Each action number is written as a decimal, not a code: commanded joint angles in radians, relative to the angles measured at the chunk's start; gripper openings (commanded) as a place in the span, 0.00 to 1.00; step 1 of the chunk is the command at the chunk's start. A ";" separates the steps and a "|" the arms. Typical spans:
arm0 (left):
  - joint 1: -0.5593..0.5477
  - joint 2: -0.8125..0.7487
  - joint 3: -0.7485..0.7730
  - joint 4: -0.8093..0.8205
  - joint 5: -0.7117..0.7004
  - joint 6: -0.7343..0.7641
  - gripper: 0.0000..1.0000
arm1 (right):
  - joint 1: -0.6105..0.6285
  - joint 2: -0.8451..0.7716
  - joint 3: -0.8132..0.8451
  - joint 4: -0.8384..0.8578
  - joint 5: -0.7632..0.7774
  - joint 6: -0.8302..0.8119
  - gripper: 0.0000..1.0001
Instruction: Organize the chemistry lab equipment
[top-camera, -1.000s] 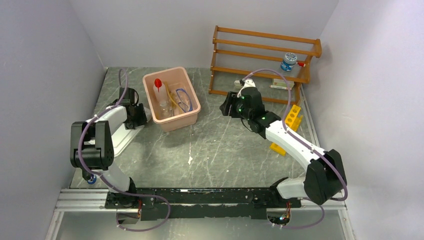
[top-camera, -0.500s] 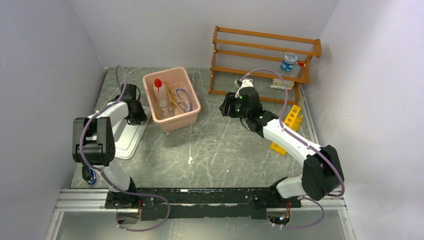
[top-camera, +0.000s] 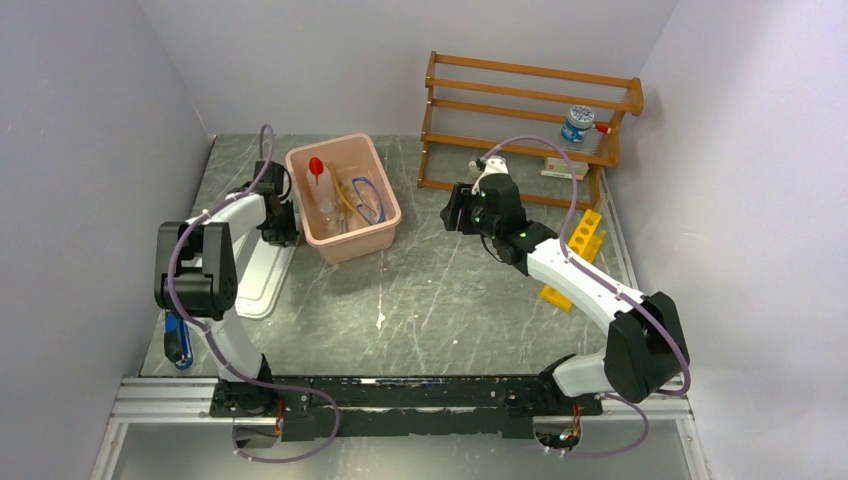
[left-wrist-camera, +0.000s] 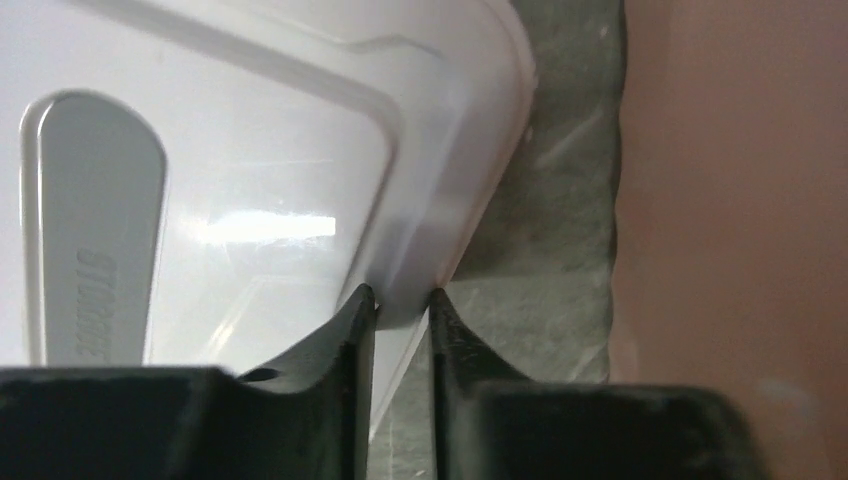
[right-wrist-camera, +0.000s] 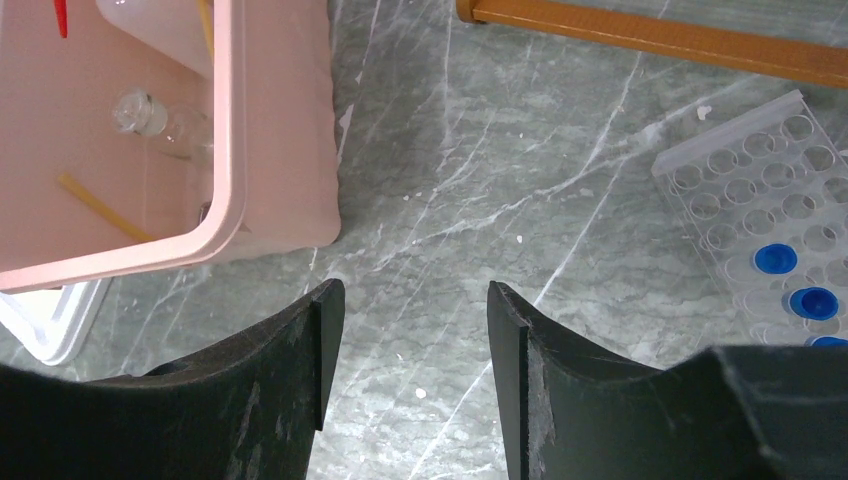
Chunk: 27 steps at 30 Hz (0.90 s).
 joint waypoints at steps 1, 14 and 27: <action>-0.004 0.087 0.043 0.019 -0.043 0.025 0.15 | 0.005 -0.016 0.003 0.020 0.013 -0.007 0.58; -0.003 0.183 0.267 0.004 -0.064 -0.105 0.43 | 0.005 -0.031 -0.008 0.023 0.025 -0.011 0.58; -0.004 0.023 0.014 0.003 0.032 -0.083 0.33 | 0.005 -0.008 -0.001 0.036 0.012 0.000 0.58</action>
